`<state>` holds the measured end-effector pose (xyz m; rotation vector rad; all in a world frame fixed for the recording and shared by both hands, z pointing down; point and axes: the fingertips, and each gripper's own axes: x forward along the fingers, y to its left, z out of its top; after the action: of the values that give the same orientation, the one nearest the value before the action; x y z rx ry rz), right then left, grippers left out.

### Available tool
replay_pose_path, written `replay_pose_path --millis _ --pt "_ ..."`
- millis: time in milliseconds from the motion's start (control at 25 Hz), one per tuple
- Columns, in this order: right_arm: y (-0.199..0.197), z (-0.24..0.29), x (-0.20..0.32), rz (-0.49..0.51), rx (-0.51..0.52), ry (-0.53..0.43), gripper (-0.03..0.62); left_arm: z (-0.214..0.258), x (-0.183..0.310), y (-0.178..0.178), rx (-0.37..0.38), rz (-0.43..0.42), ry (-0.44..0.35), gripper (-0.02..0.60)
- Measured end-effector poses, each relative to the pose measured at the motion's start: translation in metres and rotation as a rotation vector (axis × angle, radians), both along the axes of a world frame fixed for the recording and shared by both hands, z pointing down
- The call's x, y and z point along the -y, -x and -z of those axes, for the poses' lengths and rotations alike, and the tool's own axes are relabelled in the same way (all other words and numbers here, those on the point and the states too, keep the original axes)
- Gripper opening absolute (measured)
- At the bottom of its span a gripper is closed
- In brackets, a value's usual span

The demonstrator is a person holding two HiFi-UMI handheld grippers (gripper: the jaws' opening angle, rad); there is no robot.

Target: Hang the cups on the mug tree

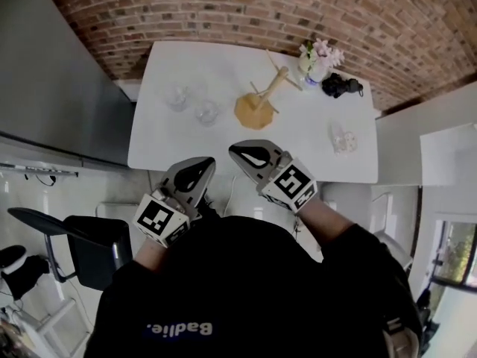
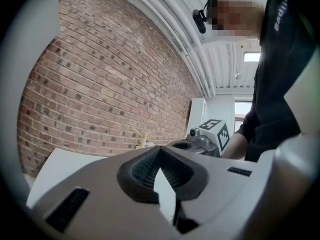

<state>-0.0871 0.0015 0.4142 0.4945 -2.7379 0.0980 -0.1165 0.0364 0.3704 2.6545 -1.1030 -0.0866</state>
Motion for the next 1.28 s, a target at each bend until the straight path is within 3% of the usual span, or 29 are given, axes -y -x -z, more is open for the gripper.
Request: replay_pose_path --millis 240,480,640,760,920,1280 --pt "0.028 -0.037 0.033 -0.005 -0.186 -0.057 0.029 -0.016 0.03 0.03 -0.003 -0.048 0.028 -0.002" --pt "0.033 -0.083 0.062 0.056 -0.374 -0.125 0.031 -0.031 0.046 0.04 0.009 -0.003 0.067 0.0" --pt "0.038 -0.111 0.081 0.095 -0.447 -0.138 0.032 -0.036 0.049 0.04 -0.04 0.0 0.067 -0.002" --pt "0.042 -0.132 0.09 0.13 -0.503 -0.141 0.036 -0.042 0.052 0.041 -0.029 0.03 0.085 -0.001" --pt "0.042 -0.161 0.101 0.186 -0.626 -0.196 0.117 -0.045 0.057 0.041 -0.04 0.071 0.096 0.0" --pt "0.05 -0.206 0.119 0.306 -0.836 -0.39 0.147 -0.065 0.059 0.042 -0.03 0.125 0.14 -0.002"
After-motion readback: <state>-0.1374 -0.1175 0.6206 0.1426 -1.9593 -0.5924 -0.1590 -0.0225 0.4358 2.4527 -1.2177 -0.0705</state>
